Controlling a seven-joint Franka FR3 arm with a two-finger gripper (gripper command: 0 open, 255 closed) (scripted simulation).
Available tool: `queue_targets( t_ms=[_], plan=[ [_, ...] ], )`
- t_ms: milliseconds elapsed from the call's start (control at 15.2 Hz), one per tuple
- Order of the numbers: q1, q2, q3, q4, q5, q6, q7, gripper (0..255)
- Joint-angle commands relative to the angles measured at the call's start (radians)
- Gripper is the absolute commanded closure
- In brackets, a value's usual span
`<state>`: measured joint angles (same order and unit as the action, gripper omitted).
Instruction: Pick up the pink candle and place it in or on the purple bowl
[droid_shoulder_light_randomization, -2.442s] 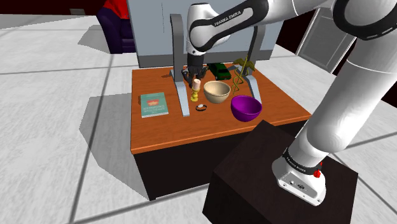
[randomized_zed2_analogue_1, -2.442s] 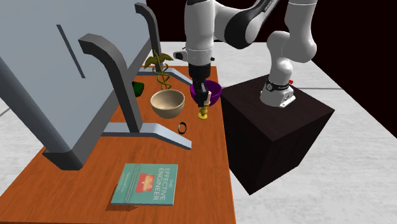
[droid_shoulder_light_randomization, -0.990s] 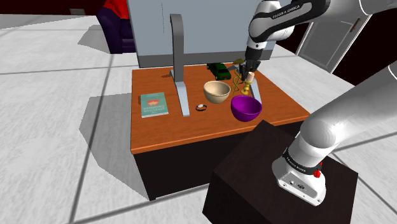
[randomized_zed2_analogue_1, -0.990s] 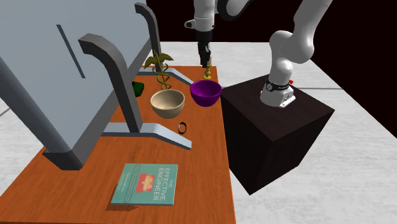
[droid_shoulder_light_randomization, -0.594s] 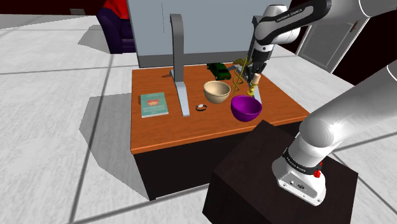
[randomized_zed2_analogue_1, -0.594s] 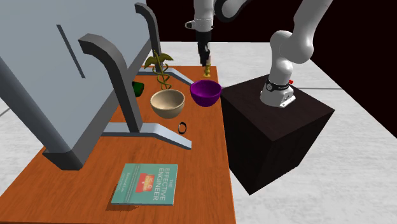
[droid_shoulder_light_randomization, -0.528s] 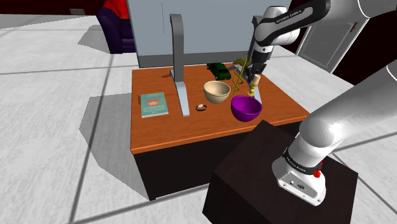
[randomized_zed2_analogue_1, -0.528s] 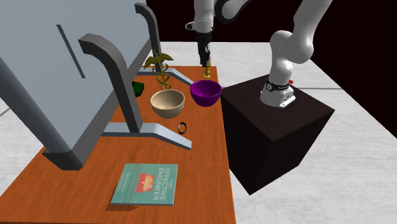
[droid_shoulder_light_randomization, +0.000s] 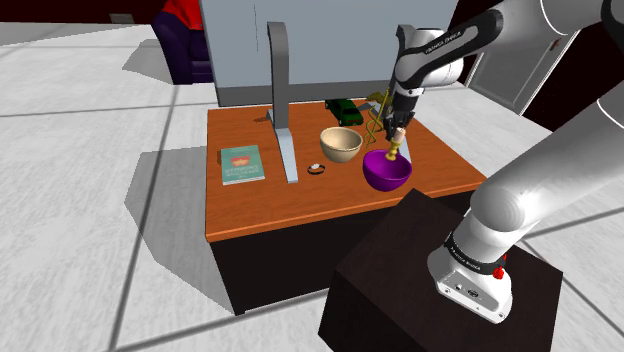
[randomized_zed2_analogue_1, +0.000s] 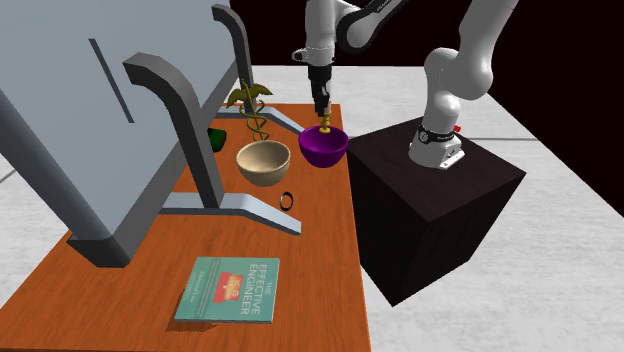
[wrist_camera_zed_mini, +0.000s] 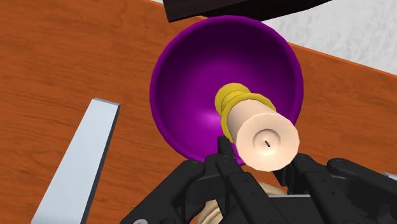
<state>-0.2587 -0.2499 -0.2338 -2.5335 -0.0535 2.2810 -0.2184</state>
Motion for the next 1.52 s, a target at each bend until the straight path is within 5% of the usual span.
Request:
queue_targets(
  t_ms=[0,792,858,1188,1452],
  plan=[
    [0.001,0.02,-0.002,-0.012,0.004,0.032,-0.003,255],
    [0.004,0.062,-0.007,-0.035,0.013,0.096,-0.012,255],
    [0.004,0.062,-0.007,-0.035,0.013,0.096,-0.012,0],
    [0.004,0.062,-0.007,-0.035,0.013,0.096,-0.012,0],
    [-0.001,-0.027,0.002,0.024,-0.005,-0.049,0.003,0]
  ],
)
